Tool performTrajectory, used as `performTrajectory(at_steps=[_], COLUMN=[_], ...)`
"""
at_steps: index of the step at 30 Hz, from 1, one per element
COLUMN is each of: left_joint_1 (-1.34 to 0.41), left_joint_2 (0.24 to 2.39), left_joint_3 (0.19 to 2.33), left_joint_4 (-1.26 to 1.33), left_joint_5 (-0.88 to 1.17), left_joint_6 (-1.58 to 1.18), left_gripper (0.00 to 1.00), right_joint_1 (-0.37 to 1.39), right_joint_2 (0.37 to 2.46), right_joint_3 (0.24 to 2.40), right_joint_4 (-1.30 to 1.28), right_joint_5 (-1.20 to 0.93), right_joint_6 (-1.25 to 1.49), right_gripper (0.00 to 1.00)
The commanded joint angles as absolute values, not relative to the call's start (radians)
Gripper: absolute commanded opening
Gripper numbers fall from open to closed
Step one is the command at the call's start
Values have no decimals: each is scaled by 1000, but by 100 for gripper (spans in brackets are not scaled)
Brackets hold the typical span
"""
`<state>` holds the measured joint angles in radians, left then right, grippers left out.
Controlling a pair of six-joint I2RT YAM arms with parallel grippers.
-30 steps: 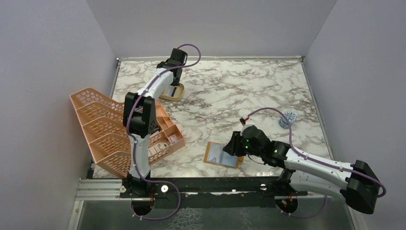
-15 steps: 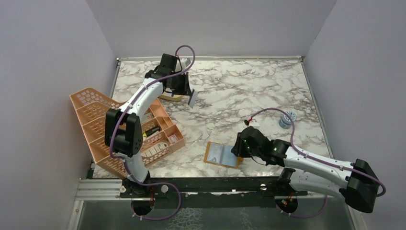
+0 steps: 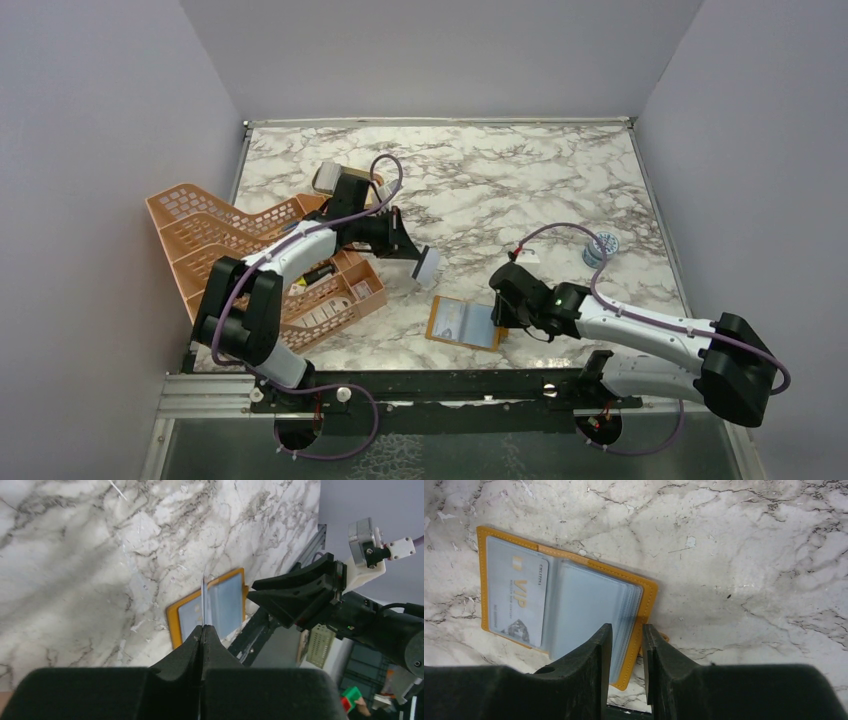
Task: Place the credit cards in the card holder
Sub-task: Insert the credit card into the card holder.
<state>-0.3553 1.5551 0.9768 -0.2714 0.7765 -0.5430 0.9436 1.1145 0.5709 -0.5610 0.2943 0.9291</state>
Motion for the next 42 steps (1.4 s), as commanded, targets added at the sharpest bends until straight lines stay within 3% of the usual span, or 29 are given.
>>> performTrajectory(at_steps=[1, 24, 42], left_joint_1=[-382, -625, -713], left_joint_2=[1494, 1539, 1577], left_joint_3=[879, 665, 624], left_joint_4=[-84, 229, 231], left_joint_5=[853, 690, 588], left_joint_6=[-660, -904, -936], left_gripper=[0, 0, 0], right_joint_1=[952, 952, 953], right_joint_2=[1112, 1226, 1184], right_joint_3=[590, 597, 545], right_joint_4=[-546, -488, -489], right_joint_5=[338, 289, 267], right_joint_6=[914, 918, 943], right_gripper=[29, 28, 26])
